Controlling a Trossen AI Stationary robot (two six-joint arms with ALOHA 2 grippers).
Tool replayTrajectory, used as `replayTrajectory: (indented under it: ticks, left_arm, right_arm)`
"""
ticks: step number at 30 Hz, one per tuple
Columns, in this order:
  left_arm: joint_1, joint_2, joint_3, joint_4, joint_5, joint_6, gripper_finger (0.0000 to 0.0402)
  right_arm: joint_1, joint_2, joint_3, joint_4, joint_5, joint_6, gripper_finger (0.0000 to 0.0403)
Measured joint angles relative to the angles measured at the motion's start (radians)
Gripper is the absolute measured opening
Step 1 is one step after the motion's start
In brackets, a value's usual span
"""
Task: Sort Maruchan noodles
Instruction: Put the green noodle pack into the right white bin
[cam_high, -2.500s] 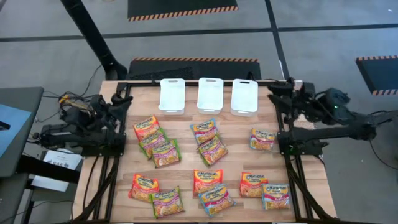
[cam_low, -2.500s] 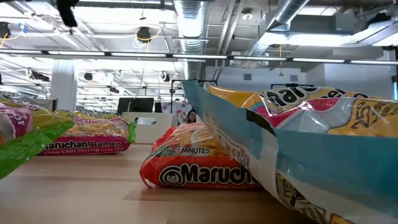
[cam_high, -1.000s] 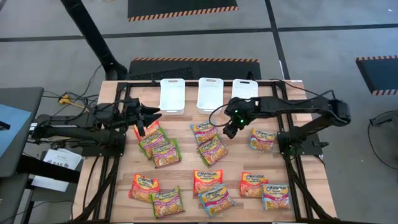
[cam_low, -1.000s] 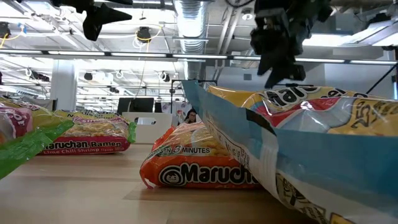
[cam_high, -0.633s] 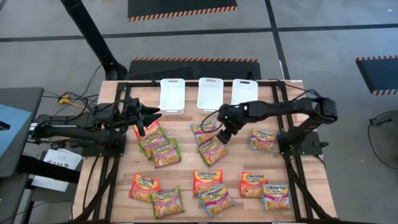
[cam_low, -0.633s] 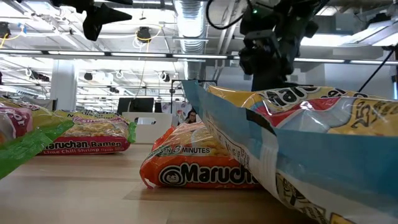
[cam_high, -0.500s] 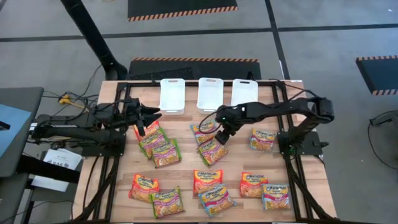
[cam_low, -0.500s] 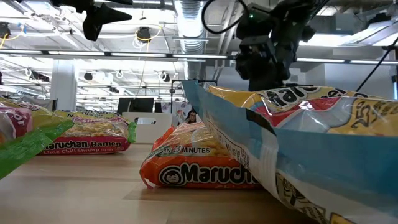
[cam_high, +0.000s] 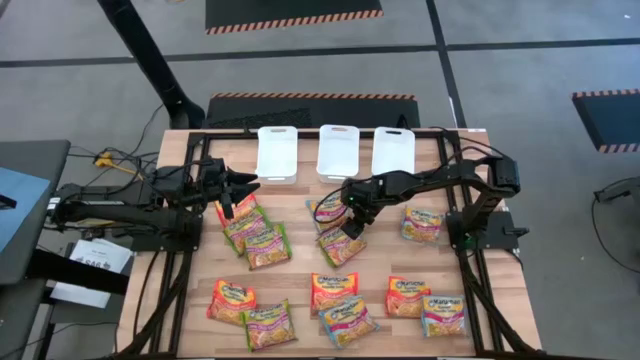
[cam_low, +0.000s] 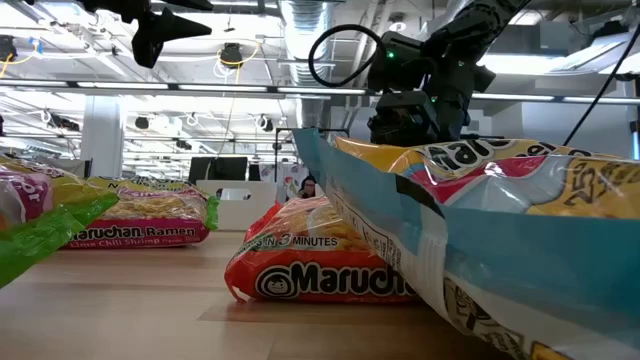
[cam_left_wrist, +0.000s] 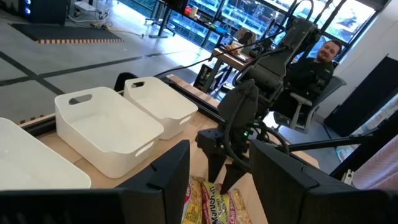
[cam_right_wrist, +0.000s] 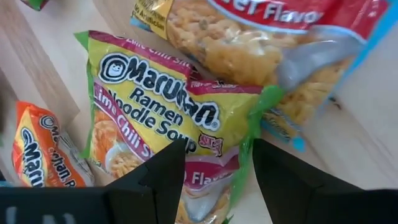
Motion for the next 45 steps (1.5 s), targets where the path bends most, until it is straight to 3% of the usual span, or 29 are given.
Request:
replayTrajectory:
  ticks: [5,8,19,32,45]
  left_arm:
    - [0.000,0.000,0.000,0.001,0.000,0.000,0.0153]
    - [0.000,0.000,0.000,0.001,-0.001,0.000,0.0153]
    - [0.000,0.000,0.000,0.002,-0.003,0.000,0.0153]
    - [0.000,0.000,0.000,0.001,-0.004,-0.018,0.0153]
    - [0.000,0.000,0.000,0.000,-0.004,-0.018,0.0153]
  right_arm:
    - [0.011,0.032,0.001,0.019,-0.004,0.016,0.0210]
    - [0.009,0.044,0.003,0.020,-0.011,0.028,0.0187]
    - [0.015,0.046,0.002,0.016,-0.028,0.040,0.0013]
    - [0.024,0.031,-0.001,0.006,-0.051,0.064,0.0005]
    - [0.024,-0.157,-0.001,-0.075,0.039,-0.030,0.0004]
